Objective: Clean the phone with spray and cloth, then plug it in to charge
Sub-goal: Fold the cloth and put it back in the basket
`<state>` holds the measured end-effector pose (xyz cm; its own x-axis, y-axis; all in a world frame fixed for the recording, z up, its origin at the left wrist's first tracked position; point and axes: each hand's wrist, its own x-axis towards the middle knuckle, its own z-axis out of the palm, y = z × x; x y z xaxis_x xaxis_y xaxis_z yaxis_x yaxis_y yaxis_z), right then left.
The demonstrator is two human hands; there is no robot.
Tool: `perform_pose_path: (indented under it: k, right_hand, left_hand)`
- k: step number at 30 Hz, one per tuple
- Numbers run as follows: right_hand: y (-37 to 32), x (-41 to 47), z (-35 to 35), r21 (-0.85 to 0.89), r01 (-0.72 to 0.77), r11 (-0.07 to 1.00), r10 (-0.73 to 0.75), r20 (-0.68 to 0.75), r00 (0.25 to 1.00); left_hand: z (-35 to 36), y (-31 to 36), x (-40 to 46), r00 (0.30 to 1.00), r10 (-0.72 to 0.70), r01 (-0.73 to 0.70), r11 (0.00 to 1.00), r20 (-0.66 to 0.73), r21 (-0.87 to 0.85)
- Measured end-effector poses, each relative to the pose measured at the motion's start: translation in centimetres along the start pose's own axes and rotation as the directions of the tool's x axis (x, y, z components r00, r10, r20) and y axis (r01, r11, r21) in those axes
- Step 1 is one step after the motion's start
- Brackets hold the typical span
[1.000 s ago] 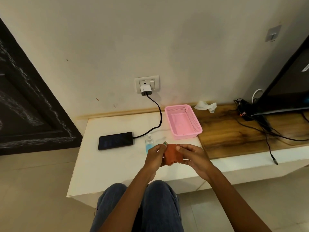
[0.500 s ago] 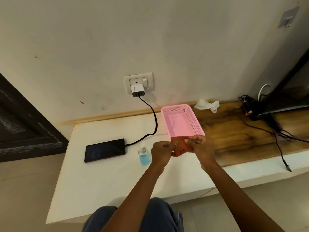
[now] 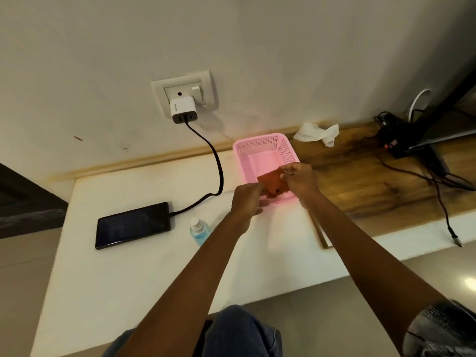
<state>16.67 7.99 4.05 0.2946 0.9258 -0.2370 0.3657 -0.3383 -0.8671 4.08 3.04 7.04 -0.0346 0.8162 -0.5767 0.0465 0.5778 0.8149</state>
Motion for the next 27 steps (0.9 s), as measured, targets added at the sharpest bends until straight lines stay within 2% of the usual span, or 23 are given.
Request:
perform_pose_path:
  k: [4, 8, 11, 18, 21, 24, 27]
  right_hand:
    - [0.6, 1.0, 0.6, -0.06, -0.055, 0.997, 0.057, 0.03, 0.998]
    - [1.0, 1.2, 0.7, -0.159, -0.044, 0.986, 0.042, -0.016, 0.999]
    - [1.3, 0.6, 0.4, -0.25, -0.007, 0.968, -0.01, -0.066, 0.998]
    - [0.6, -3.6, 0.4, -0.247, 0.147, 0.958, -0.172, -0.079, 0.982]
    - [0.4, -6.2, 1.0, -0.209, 0.237, 0.949, -0.244, -0.01, 0.97]
    - [0.2, -9.0, 2.0, -0.17, 0.302, 0.938, -0.287, 0.104, 0.952]
    - [-0.1, -11.4, 3.9, -0.146, 0.303, 0.942, -0.263, 0.244, 0.934]
  left_hand:
    - [0.7, -0.1, 0.0, 0.995, -0.02, 0.019, 1.0, -0.098, -0.011]
    - [1.1, -0.7, -0.4, 0.989, -0.021, 0.013, 0.998, -0.145, -0.06]
    - [0.7, -1.6, -0.9, 0.988, -0.014, -0.007, 0.991, -0.155, -0.132]
    - [-0.6, -3.2, -3.1, 0.989, -0.006, -0.013, 0.991, -0.147, -0.131]
    - [-1.5, -3.8, -4.6, 0.993, -0.01, -0.003, 0.993, -0.114, -0.114]
    - [-2.7, -4.6, -6.2, 0.994, -0.015, 0.012, 1.0, -0.106, -0.02]
    - [-4.3, -6.0, -7.3, 0.977, -0.136, 0.138, 0.99, -0.164, -0.001]
